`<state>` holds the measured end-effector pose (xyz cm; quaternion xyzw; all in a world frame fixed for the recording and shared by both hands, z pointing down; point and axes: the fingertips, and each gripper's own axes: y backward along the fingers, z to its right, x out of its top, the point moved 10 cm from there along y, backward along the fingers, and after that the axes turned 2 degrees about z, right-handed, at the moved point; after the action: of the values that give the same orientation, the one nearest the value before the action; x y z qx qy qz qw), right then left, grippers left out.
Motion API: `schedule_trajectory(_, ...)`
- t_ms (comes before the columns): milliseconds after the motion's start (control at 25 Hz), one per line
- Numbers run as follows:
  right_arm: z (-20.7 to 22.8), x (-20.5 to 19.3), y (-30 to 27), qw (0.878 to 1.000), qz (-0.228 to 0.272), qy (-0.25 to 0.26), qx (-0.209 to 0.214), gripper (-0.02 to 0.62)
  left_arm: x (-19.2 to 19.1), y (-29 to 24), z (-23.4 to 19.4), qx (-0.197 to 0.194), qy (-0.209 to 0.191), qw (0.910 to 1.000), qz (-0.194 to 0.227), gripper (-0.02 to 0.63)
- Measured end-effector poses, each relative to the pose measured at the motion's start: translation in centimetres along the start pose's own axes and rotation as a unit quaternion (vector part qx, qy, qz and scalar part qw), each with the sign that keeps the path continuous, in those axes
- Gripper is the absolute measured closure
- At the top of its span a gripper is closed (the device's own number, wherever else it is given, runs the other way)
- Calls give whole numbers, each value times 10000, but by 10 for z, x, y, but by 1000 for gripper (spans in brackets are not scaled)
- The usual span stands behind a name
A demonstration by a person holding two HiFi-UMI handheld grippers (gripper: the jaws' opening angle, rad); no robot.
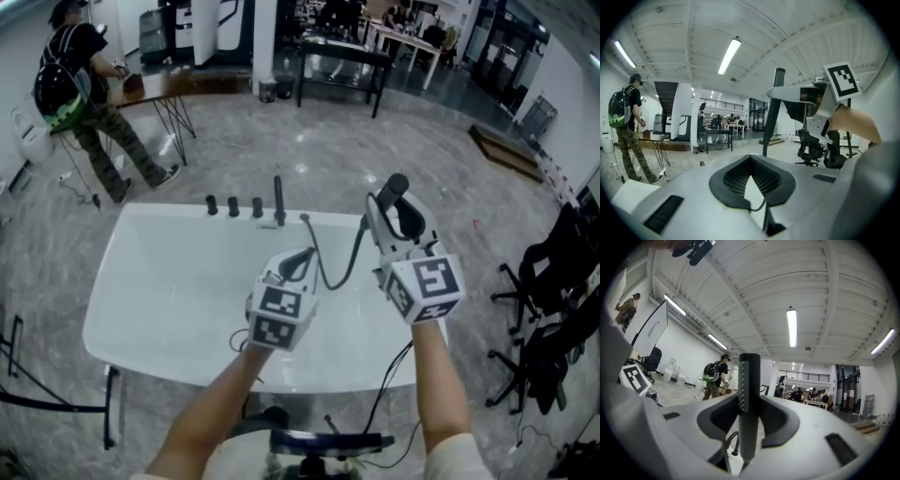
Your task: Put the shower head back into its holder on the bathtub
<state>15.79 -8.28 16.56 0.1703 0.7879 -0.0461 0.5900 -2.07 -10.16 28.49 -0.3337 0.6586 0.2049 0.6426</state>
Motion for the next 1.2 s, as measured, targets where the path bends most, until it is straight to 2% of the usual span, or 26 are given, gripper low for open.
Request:
schedule_trajectory(320, 24, 27, -42, 9998, 78, 182, 69, 456, 20, -21, -24, -92, -444, 9990, 5, 601)
schedule_trajectory(720, 45, 49, -93, 9997, 68, 215, 98, 456, 36, -50, -51, -332, -399, 9986, 1, 601)
schedule_trajectory(1200, 87, 75, -142, 9984, 230, 431, 282, 456, 50, -93, -67, -209, -441, 9988, 64, 601)
